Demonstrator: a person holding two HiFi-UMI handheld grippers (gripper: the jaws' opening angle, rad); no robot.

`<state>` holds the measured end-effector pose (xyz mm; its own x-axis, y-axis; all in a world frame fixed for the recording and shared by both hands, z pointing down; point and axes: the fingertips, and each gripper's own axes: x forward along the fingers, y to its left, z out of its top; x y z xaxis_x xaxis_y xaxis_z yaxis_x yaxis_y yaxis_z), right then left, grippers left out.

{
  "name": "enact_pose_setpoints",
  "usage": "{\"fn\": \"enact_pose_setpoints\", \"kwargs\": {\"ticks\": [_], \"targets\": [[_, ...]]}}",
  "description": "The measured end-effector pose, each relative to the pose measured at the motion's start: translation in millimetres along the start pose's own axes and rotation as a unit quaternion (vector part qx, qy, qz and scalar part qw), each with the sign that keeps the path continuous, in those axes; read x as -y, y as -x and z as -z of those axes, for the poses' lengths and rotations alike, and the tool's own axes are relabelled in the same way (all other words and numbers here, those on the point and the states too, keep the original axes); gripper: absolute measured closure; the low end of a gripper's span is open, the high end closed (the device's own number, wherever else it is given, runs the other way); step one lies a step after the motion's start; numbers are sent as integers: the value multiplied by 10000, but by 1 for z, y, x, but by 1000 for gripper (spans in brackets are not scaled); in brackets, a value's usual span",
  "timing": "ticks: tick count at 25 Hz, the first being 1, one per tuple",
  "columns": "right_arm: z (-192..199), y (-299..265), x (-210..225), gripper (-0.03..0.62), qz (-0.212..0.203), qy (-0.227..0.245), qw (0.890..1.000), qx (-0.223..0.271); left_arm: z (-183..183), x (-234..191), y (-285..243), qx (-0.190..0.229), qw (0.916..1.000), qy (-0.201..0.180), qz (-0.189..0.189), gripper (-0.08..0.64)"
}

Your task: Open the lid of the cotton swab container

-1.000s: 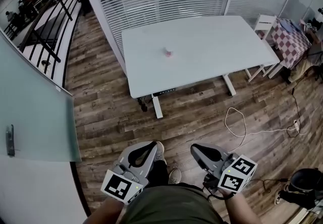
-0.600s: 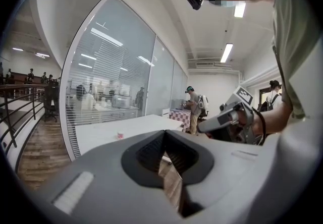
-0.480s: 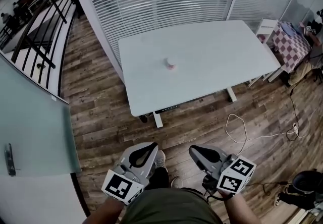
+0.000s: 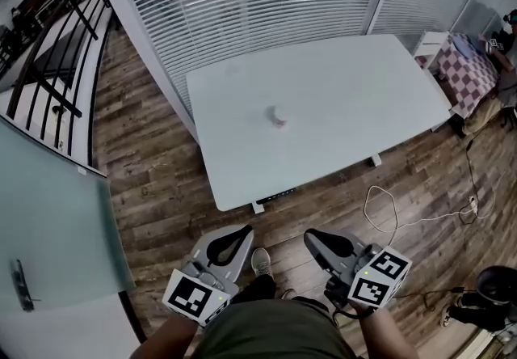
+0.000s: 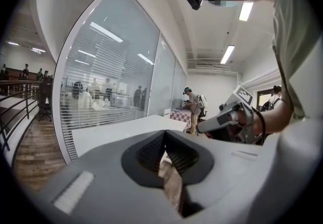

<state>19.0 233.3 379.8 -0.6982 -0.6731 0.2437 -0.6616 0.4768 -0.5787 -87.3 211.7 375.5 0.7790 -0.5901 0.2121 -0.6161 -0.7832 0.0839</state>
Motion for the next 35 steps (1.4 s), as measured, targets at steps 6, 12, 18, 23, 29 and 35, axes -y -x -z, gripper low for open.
{"fn": "enact_pose_setpoints", "kwargs": {"ticks": [6,12,18,23,29,35], "targets": [[-19,-30,9,583,71,-10,10000,52,-6,-32,-16,-27,9999,-36,134,552],[-30,-50,21,583,168,-11,9998,53,-5,-55,-29,-40,9998,-13,202,552],[-44,-60,34,581,229,-27,9997,57,-6,-70,-43,-87,9997,37,211,552],[-55,-69,48,581,226,-23,9997,78,-8,-80,-56,-81,9998,27,195,552],[-74,-79,75,581,114,-41,9999,33,-11,-93,-85,-148,9999,46,67,552],[-90,-95,103,583,-84,-83,9998,-142,-12,-106,-118,-207,9996,131,-125,552]]}}
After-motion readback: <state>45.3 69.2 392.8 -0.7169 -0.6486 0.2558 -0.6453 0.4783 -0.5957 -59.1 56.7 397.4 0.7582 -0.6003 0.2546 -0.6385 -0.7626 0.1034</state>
